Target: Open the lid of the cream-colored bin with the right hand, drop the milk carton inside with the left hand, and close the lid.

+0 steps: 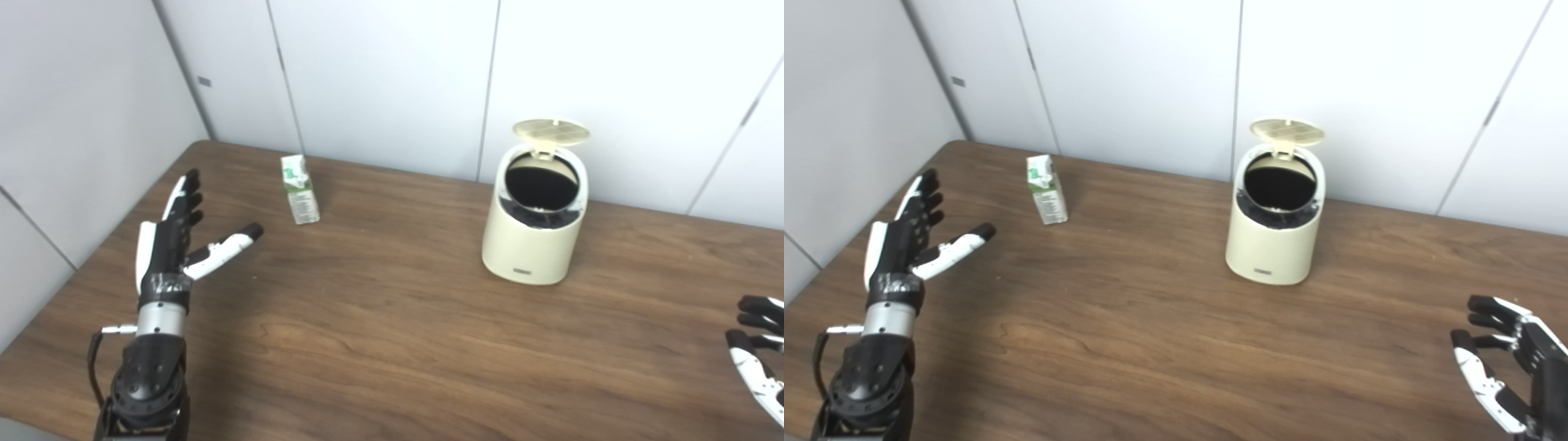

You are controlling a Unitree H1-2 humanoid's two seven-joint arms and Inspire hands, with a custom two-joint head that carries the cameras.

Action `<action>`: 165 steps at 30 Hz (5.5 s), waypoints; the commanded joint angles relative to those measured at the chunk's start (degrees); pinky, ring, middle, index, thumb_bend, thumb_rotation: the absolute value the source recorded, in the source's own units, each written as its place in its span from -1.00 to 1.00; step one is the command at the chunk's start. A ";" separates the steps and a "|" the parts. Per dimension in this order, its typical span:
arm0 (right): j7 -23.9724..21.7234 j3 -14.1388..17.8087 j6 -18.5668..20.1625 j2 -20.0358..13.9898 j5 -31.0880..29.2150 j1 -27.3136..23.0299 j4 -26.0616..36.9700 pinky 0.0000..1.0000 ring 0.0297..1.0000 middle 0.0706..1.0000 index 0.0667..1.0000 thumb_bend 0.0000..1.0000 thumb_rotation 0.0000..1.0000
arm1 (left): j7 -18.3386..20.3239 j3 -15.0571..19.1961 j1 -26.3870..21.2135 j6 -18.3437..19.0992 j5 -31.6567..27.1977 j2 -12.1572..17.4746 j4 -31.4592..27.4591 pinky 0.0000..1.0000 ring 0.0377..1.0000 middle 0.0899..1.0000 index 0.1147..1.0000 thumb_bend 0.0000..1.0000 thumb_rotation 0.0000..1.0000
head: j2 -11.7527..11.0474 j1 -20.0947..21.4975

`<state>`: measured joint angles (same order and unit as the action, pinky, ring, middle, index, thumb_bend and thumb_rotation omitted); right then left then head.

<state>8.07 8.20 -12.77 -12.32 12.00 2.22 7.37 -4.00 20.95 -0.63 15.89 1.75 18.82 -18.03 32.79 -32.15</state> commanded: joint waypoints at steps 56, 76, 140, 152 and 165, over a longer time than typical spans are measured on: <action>-1.05 2.13 -5.45 -1.29 0.12 -1.09 -1.49 -0.12 0.14 0.21 0.16 -0.41 -0.02 | 7.64 -11.59 -25.21 8.52 0.62 10.78 27.42 0.61 0.67 0.59 0.69 1.00 -0.62 | -4.64 -1.80; -1.77 1.82 -1.34 -0.70 1.20 0.44 2.20 -0.22 0.07 0.13 -0.04 -0.12 -0.56 | 6.66 -13.71 -26.52 5.87 2.72 11.13 30.30 0.62 0.68 0.60 0.65 1.00 -0.74 | -4.13 0.40; 1.58 -5.21 1.25 6.72 8.99 -5.24 -2.90 -0.37 0.01 0.21 -0.09 -0.03 -0.66 | -12.58 -8.32 -25.56 -14.06 12.95 3.75 21.85 -0.36 -0.18 -0.17 -0.14 0.01 -1.00 | -5.48 11.09; 4.01 -6.76 3.82 12.21 7.80 -7.52 -4.57 0.09 0.34 0.35 0.22 -0.62 -0.93 | -10.61 -8.64 -23.70 -22.53 10.29 -0.81 14.36 -0.28 -0.14 -0.15 -0.17 0.01 -1.00 | -7.82 17.08; 5.46 -7.88 2.08 11.67 8.94 -7.94 -8.09 0.15 0.34 0.36 0.34 -0.60 -1.00 | -5.88 -15.25 -21.31 -29.23 9.20 -6.15 8.16 -0.33 -0.18 -0.12 -0.15 0.01 -1.00 | -8.56 19.72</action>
<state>12.91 0.75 -8.63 -0.64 20.39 -5.26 -0.25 -10.37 5.99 -19.79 -10.29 11.29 12.14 -7.59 24.26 -12.57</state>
